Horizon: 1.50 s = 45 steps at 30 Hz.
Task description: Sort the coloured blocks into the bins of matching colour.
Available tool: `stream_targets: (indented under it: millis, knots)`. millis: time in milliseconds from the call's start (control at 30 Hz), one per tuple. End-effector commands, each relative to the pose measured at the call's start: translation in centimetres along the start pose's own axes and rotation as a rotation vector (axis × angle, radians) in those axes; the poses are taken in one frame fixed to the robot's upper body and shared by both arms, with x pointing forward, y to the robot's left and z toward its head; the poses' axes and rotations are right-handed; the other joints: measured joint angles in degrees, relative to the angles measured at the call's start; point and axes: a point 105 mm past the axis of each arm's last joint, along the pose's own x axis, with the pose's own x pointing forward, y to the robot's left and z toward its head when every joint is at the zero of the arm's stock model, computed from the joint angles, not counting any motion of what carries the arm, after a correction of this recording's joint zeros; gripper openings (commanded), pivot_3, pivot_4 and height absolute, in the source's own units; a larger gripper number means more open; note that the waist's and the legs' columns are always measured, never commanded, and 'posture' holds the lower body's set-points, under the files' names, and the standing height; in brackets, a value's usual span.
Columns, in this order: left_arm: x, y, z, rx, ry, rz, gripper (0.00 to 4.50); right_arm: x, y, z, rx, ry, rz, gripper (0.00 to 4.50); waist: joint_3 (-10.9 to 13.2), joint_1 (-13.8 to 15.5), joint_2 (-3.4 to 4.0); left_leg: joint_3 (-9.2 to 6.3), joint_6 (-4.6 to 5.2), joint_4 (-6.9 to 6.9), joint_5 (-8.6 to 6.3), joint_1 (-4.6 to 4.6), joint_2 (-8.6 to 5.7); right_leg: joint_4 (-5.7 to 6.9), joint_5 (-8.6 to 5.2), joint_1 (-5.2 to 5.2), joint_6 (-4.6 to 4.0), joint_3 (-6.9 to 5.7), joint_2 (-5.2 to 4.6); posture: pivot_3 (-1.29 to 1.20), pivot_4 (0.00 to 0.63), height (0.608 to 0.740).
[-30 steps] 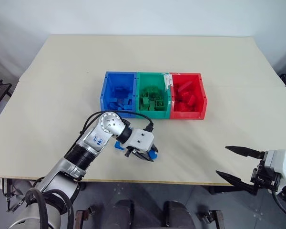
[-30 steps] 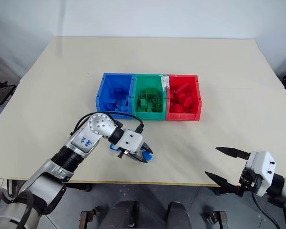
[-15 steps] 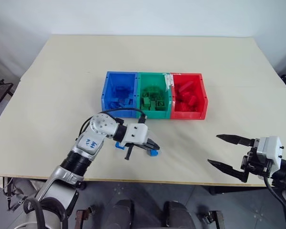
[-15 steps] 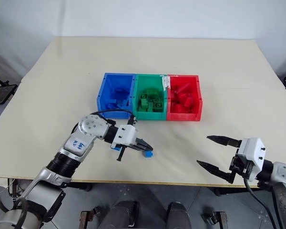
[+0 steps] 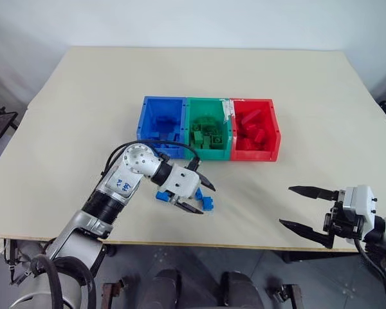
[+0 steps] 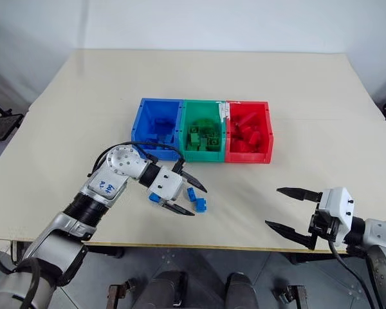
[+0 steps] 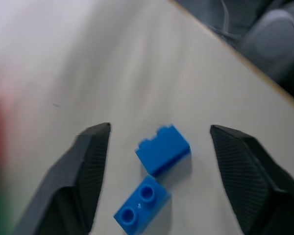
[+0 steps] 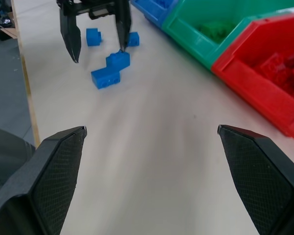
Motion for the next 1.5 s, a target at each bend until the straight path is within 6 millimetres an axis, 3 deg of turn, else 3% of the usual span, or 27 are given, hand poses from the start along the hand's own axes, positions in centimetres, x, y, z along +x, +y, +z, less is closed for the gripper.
stream_targets:
  millis: [33, 233, 333, 533, 767, 933, 1100, 1233, 1367, 1500]
  knots:
    - [0.2, 0.2, -0.5, 0.029, 0.053, -0.055, 3.35, -0.9, -0.3, 0.9, -0.04, 0.003, -0.016, 4.5, 0.0, -0.07, 0.0, 0.01, 0.0, 0.0, 0.0, 0.0, 0.01, -0.01, 0.0, -0.01, 0.0, 0.0, 0.0, 0.0, 0.15, 0.74]
    - [1.4, 0.4, -0.8, 0.035, 0.086, -0.128, 3.35, -1.0, -0.1, 0.8, -0.036, 0.005, -0.018, 4.5, 0.01, 0.01, -0.02, 0.02, 0.01, 0.01, 0.0, -0.02, 0.0, 0.0, 0.0, -0.02, 0.01, 0.01, 0.0, 0.0, 0.15, 0.74]
    - [1.5, 0.2, -1.1, 0.029, 0.107, -0.158, 2.76, -0.9, -0.1, 0.9, -0.038, 0.003, -0.016, 4.5, 0.01, 0.03, -0.02, 0.0, 0.01, 0.04, 0.01, -0.03, 0.0, 0.01, 0.01, -0.01, 0.02, 0.0, 0.0, 0.0, 0.15, 0.74]
    - [1.9, 0.0, -1.0, 0.028, 0.09, -0.153, 0.95, -0.6, -0.2, 1.1, -0.043, 0.0, -0.011, 4.5, 0.01, 0.05, -0.02, -0.01, 0.02, 0.05, 0.01, -0.02, 0.01, 0.01, 0.01, 0.02, 0.02, 0.0, 0.0, 0.0, 0.15, 0.74]
    - [1.3, 0.6, 0.3, 0.014, -0.041, -0.007, 0.92, -0.1, -0.1, 1.3, -0.04, -0.021, -0.003, 4.5, 0.01, -0.05, -0.02, -0.03, 0.02, 0.05, 0.01, -0.02, 0.02, 0.02, 0.01, 0.0, 0.02, 0.01, 0.0, 0.0, 0.15, 0.74]
    - [-0.8, 0.7, 1.7, -0.035, -0.169, 0.196, 0.92, 0.7, -0.3, 1.7, -0.03, -0.073, 0.0, 4.5, 0.01, -0.1, -0.02, -0.04, 0.01, 0.04, 0.01, -0.02, 0.18, 0.03, 0.01, -0.03, 0.02, 0.01, 0.0, 0.0, 0.15, 0.74]
    - [-4.5, 0.6, 2.6, -0.128, -0.265, 0.446, 0.92, 2.5, -0.5, 2.7, -0.032, -0.16, 0.004, 4.5, 0.01, -0.23, -0.01, -0.04, 0.0, 0.04, 0.01, -0.01, 0.28, 0.05, 0.01, -0.03, 0.02, 0.03, -0.01, 0.0, 0.15, 0.74]
    - [-7.7, -0.8, 1.3, -0.245, -0.247, 0.699, 0.92, 3.7, -0.5, 3.8, -0.061, -0.242, 0.005, 4.5, 0.01, -0.37, -0.01, -0.05, -0.01, 0.01, 0.01, 0.01, 0.31, 0.03, 0.01, -0.04, 0.02, 0.06, -0.01, 0.0, 0.15, 0.74]
    - [-10.7, -3.5, -0.2, -0.424, -0.187, 0.938, 0.92, 4.7, -0.8, 4.7, -0.082, -0.314, 0.0, 4.5, 0.01, -0.33, -0.01, -0.06, -0.02, -0.03, 0.01, 0.03, 0.32, 0.02, 0.01, -0.04, 0.02, 0.07, -0.01, 0.0, 0.15, 0.74]
    - [-13.4, -4.2, -1.1, -0.573, -0.152, 1.179, 0.92, 5.3, -1.0, 4.8, -0.094, -0.354, -0.008, 4.5, 0.01, 0.33, -0.02, -0.19, -0.04, 0.03, 0.0, 0.02, 0.3, -0.01, 0.01, -0.03, 0.01, 0.06, -0.04, 0.0, 0.15, 0.74]
